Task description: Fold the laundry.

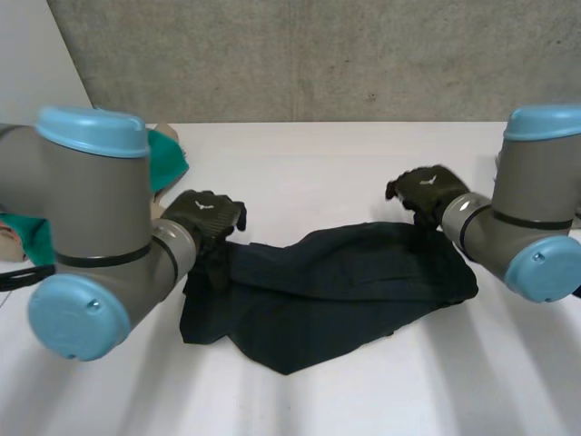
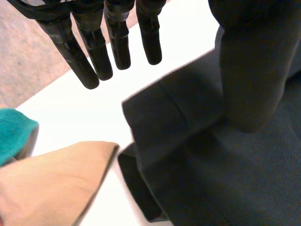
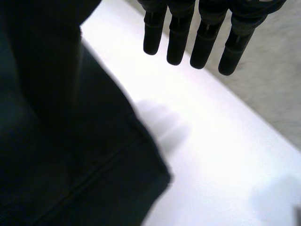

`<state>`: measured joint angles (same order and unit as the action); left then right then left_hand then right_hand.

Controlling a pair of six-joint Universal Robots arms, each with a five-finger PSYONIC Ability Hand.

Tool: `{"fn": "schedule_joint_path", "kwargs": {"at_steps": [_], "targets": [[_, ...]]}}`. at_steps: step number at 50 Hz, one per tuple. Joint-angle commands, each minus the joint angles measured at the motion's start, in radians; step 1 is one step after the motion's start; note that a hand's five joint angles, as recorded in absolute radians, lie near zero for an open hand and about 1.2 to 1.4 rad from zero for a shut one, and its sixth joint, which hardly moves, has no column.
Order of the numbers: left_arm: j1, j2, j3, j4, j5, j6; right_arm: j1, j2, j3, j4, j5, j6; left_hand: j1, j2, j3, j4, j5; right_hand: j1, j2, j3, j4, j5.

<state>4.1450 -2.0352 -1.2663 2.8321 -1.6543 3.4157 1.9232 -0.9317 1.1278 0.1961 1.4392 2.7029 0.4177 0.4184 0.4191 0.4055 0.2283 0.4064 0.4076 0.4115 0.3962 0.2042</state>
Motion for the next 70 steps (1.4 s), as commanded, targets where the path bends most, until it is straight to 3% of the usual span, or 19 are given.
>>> {"fn": "schedule_joint_path", "kwargs": {"at_steps": [1, 8, 14, 21, 24, 27, 29, 36, 41, 45, 49, 59, 70], "targets": [[0.047, 0.113, -0.074, 0.062, 0.025, 0.085, -0.03, -0.202, 0.035, 0.077, 0.035, -0.017, -0.022, -0.023, -0.024, -0.01, -0.007, -0.026, -0.027, -0.031, -0.016, 0.001], [0.086, 0.102, -0.108, 0.096, 0.088, 0.184, -0.067, -0.285, 0.116, 0.267, -0.036, -0.12, -0.002, -0.002, -0.003, 0.011, 0.013, -0.02, -0.022, -0.026, -0.01, 0.007], [0.08, 0.078, -0.156, 0.107, 0.107, 0.214, -0.093, -0.274, 0.214, 0.296, -0.077, -0.153, 0.013, 0.012, 0.012, 0.025, 0.028, -0.012, -0.013, -0.017, -0.001, 0.016], [0.058, -0.016, -0.147, 0.193, 0.088, 0.218, -0.101, -0.202, 0.326, 0.045, -0.131, -0.152, 0.227, 0.226, 0.226, 0.239, 0.242, 0.047, 0.046, 0.042, 0.057, 0.075], [0.052, -0.074, -0.108, 0.208, 0.08, 0.22, -0.084, -0.153, 0.339, -0.044, -0.126, -0.149, 0.552, 0.551, 0.551, 0.564, 0.567, 0.275, 0.274, 0.27, 0.285, 0.303], [0.05, -0.125, -0.045, 0.204, 0.077, 0.223, -0.069, -0.108, 0.322, -0.089, -0.12, -0.146, 0.978, 0.977, 0.976, 0.99, 0.993, 0.777, 0.776, 0.772, 0.787, 0.804], [0.05, -0.143, -0.004, 0.199, 0.077, 0.223, -0.064, -0.092, 0.297, -0.095, -0.114, -0.144, 0.979, 0.978, 0.977, 0.991, 0.993, 0.99, 0.988, 0.984, 1.0, 1.017], [0.063, -0.139, 0.342, 0.213, 0.053, 0.211, -0.07, -0.099, 0.029, -0.219, -0.036, -0.089, 0.979, 0.978, 0.977, 0.991, 0.993, 0.99, 0.989, 0.985, 1.0, 1.018], [0.07, -0.106, 0.678, 0.384, 0.039, 0.143, -0.078, -0.128, -0.196, -0.517, 0.052, 0.059, 0.979, 0.978, 0.977, 0.991, 0.993, 0.99, 0.989, 0.985, 1.0, 1.018], [0.084, -0.103, 0.822, 0.499, 0.015, 0.097, -0.078, -0.13, -0.304, -0.706, 0.108, 0.121, 0.979, 0.978, 0.977, 0.991, 0.993, 0.99, 0.989, 0.985, 1.0, 1.018], [0.089, -0.115, 0.867, 0.491, 0.024, 0.099, -0.079, -0.108, -0.376, -0.712, 0.096, 0.107, 0.979, 0.978, 0.977, 0.991, 0.993, 0.99, 0.989, 0.985, 1.0, 1.018], [0.095, -0.123, 0.642, 0.498, 0.082, 0.108, -0.055, -0.091, -0.269, -0.437, 0.055, 0.083, 0.979, 0.978, 0.977, 0.991, 0.993, 0.99, 0.989, 0.985, 1.0, 1.018], [0.063, -0.184, 0.159, 0.504, 0.042, 0.152, -0.061, 0.033, 0.075, -0.437, -0.103, -0.052, 0.979, 0.978, 0.977, 0.991, 0.993, 0.99, 0.989, 0.985, 1.0, 1.018]]}}
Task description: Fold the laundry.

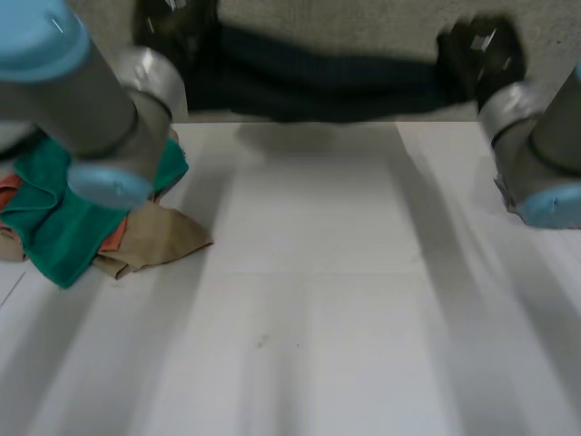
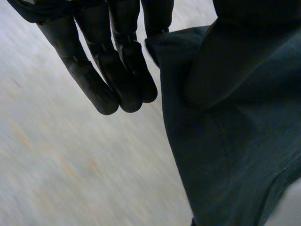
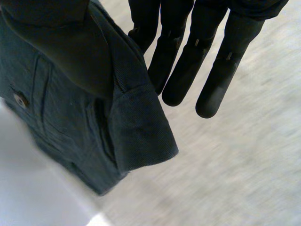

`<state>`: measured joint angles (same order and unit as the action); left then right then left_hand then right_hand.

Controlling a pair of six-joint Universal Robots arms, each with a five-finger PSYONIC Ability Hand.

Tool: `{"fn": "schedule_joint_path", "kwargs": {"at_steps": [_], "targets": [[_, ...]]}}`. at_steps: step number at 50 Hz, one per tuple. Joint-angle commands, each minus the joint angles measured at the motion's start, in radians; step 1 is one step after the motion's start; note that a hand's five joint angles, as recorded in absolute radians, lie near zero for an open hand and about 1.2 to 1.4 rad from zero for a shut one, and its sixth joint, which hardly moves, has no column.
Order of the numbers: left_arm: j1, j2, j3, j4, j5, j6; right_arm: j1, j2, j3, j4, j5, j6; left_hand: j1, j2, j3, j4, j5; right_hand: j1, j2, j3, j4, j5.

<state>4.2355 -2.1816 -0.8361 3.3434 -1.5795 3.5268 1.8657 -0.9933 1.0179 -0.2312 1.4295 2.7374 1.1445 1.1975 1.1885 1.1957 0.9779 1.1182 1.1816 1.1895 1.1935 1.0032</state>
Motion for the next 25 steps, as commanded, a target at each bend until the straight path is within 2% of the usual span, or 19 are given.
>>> {"fn": "schedule_joint_path", "kwargs": {"at_steps": [1, 5, 13, 19, 25], "targets": [[-0.032, -0.04, -0.299, -0.01, -0.039, 0.052, -0.005, 0.107, 0.201, 0.003, -0.092, -0.102, 0.252, 0.199, 0.208, 0.201, 0.244, 0.278, 0.215, 0.207, 0.203, 0.219], [-0.049, -0.021, -0.423, -0.053, -0.063, 0.099, -0.017, 0.136, 0.269, 0.108, -0.069, -0.189, 0.252, 0.199, 0.208, 0.201, 0.244, 0.278, 0.215, 0.207, 0.203, 0.219], [-0.097, 0.114, -0.584, -0.235, -0.086, 0.156, -0.039, 0.013, 0.373, 0.389, -0.066, -0.271, 0.252, 0.199, 0.208, 0.201, 0.244, 0.278, 0.215, 0.207, 0.203, 0.219], [-0.17, 0.244, -0.682, -0.502, -0.091, 0.184, -0.055, -0.169, 0.456, 0.683, -0.07, -0.396, 0.252, 0.199, 0.208, 0.201, 0.244, 0.278, 0.215, 0.207, 0.203, 0.219], [-0.223, 0.281, -0.718, -0.674, -0.088, 0.21, -0.082, -0.238, 0.498, 0.909, -0.07, -0.562, 0.252, 0.199, 0.208, 0.201, 0.244, 0.278, 0.215, 0.207, 0.203, 0.219]]}}
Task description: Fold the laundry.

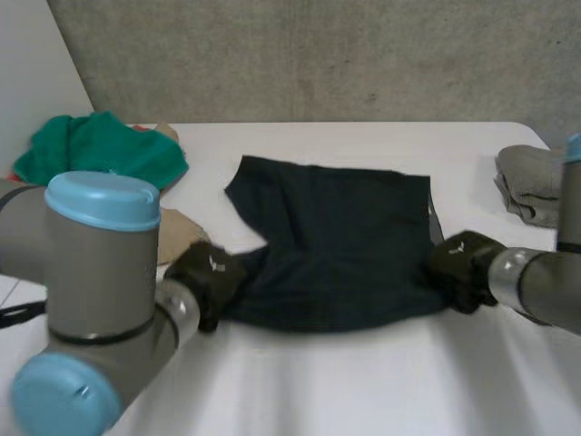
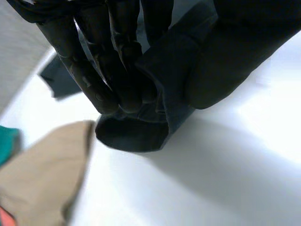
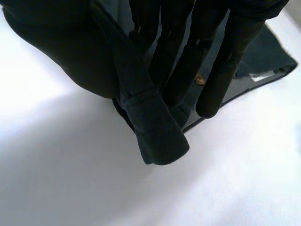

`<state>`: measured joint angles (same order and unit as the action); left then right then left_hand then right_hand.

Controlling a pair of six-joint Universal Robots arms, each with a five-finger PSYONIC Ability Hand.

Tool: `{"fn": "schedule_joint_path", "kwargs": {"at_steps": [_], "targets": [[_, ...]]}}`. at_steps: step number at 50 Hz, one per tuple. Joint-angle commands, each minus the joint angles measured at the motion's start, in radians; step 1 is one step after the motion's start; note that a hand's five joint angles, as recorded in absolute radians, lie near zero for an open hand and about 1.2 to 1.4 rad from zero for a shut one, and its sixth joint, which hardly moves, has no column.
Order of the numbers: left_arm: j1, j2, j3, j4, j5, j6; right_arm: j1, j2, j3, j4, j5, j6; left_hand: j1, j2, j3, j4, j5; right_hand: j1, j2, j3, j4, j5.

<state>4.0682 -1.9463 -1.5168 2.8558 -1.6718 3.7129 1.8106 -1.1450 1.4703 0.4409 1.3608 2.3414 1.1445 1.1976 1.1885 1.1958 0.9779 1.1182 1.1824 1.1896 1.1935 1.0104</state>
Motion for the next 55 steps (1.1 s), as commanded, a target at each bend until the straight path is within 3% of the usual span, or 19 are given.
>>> {"fn": "schedule_joint_path", "kwargs": {"at_steps": [1, 4, 9, 10, 11, 13, 21, 27, 37, 46, 52, 53, 55], "targets": [[-0.058, 0.046, -0.037, -0.202, 0.004, 0.025, -0.031, -0.091, 0.047, 0.264, -0.003, -0.187, 0.252, 0.199, 0.208, 0.2, 0.244, 0.278, 0.214, 0.207, 0.203, 0.211], [-0.066, 0.037, -0.031, -0.248, 0.007, 0.032, -0.045, -0.093, 0.048, 0.323, -0.02, -0.247, 0.252, 0.199, 0.208, 0.2, 0.244, 0.278, 0.214, 0.207, 0.203, 0.211], [-0.039, -0.019, 0.033, -0.21, 0.017, 0.039, -0.05, -0.075, 0.047, 0.24, -0.052, -0.18, 0.214, 0.161, 0.17, 0.163, 0.206, 0.278, 0.214, 0.207, 0.203, 0.211], [-0.031, -0.031, 0.065, -0.201, 0.018, 0.042, -0.047, -0.064, 0.05, 0.208, -0.052, -0.15, -0.318, -0.371, -0.362, -0.369, -0.326, 0.278, 0.214, 0.207, 0.203, 0.211], [-0.028, -0.037, 0.084, -0.199, 0.014, 0.047, -0.045, -0.058, 0.053, 0.193, -0.054, -0.134, -0.69, -0.743, -0.733, -0.741, -0.697, 0.278, 0.214, 0.207, 0.203, 0.211], [-0.02, -0.046, 0.119, -0.197, 0.012, 0.058, -0.043, -0.053, 0.062, 0.17, -0.055, -0.114, -0.97, -1.023, -1.014, -1.021, -0.978, 0.278, 0.214, 0.207, 0.203, 0.211], [0.041, -0.1, 0.291, -0.081, 0.075, 0.076, -0.036, -0.052, 0.116, 0.058, -0.068, -0.08, -0.97, -1.023, -1.014, -1.021, -0.978, 0.278, 0.214, 0.207, 0.203, 0.211], [0.084, -0.262, 0.478, 0.008, 0.194, 0.102, -0.027, -0.047, 0.137, 0.013, -0.065, -0.079, -0.755, -0.808, -0.799, -0.806, -0.763, 0.278, 0.214, 0.207, 0.203, 0.211], [0.119, -0.546, 0.792, -0.042, 0.38, 0.192, -0.034, -0.045, 0.162, -0.03, -0.065, -0.065, -0.585, -0.638, -0.629, -0.636, -0.593, 0.278, 0.214, 0.207, 0.203, 0.211], [0.126, -0.671, 0.925, -0.119, 0.409, 0.266, -0.042, -0.052, 0.188, -0.062, -0.063, -0.063, -0.459, -0.512, -0.503, -0.51, -0.467, 0.278, 0.214, 0.207, 0.203, 0.211], [0.121, -0.691, 0.937, -0.105, 0.4, 0.269, -0.048, -0.052, 0.189, -0.07, -0.066, -0.062, -0.092, -0.145, -0.136, -0.143, -0.1, 0.278, 0.214, 0.207, 0.203, 0.211], [0.12, -0.692, 0.937, -0.098, 0.397, 0.274, -0.05, -0.052, 0.188, -0.07, -0.066, -0.062, 0.109, 0.056, 0.065, 0.058, 0.101, 0.278, 0.214, 0.207, 0.203, 0.211], [0.118, -0.694, 0.935, -0.089, 0.388, 0.275, -0.048, -0.053, 0.189, -0.07, -0.066, -0.062, 0.234, 0.181, 0.19, 0.183, 0.226, 0.278, 0.214, 0.207, 0.203, 0.211]]}}
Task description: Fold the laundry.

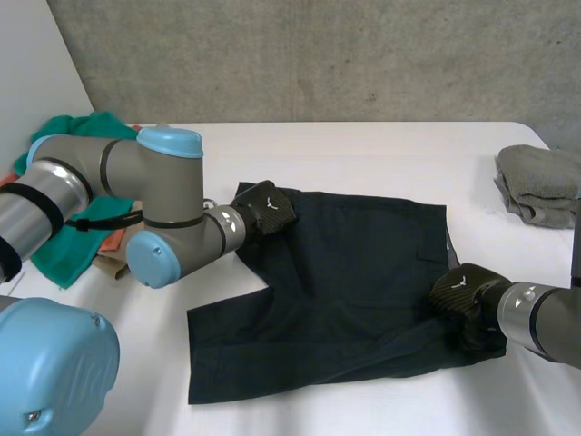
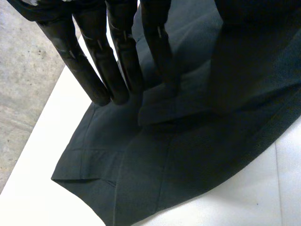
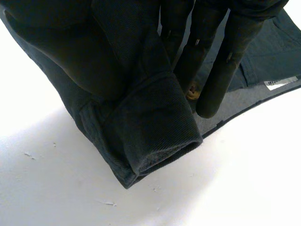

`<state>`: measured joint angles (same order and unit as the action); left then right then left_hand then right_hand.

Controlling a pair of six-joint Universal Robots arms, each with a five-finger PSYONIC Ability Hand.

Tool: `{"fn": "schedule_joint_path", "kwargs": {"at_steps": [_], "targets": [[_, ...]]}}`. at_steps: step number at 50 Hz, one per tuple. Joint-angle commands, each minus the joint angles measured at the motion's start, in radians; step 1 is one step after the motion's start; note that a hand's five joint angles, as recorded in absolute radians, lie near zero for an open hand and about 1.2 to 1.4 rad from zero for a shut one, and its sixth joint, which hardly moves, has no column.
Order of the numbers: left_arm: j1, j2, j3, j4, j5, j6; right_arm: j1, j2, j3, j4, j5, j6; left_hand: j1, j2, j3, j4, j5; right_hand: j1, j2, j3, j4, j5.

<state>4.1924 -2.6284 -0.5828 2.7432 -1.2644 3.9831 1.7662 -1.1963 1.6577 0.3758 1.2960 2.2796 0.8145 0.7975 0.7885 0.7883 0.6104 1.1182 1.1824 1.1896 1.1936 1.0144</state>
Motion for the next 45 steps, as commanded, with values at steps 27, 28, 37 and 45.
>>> {"fn": "schedule_joint_path", "kwargs": {"at_steps": [27, 28, 37, 45], "targets": [[0.012, 0.12, -0.134, 0.179, -0.046, -0.096, 0.019, -0.019, 0.027, -0.009, -0.003, 0.0, -0.258, -0.241, -0.232, -0.231, -0.228, 0.278, 0.214, 0.207, 0.203, 0.207], [0.009, 0.111, -0.125, 0.176, -0.043, -0.097, 0.019, -0.019, 0.027, -0.009, -0.003, -0.002, -0.26, -0.243, -0.234, -0.234, -0.231, 0.278, 0.214, 0.207, 0.203, 0.207], [-0.003, -0.001, -0.009, 0.076, -0.041, -0.042, 0.004, -0.016, 0.027, -0.023, -0.006, -0.003, -0.19, -0.173, -0.164, -0.164, -0.161, 0.278, 0.214, 0.207, 0.203, 0.207], [0.0, -0.055, 0.044, 0.066, -0.036, -0.012, 0.003, -0.014, 0.027, -0.031, -0.007, -0.005, -0.14, -0.123, -0.114, -0.114, -0.111, 0.278, 0.214, 0.207, 0.203, 0.207]]}}
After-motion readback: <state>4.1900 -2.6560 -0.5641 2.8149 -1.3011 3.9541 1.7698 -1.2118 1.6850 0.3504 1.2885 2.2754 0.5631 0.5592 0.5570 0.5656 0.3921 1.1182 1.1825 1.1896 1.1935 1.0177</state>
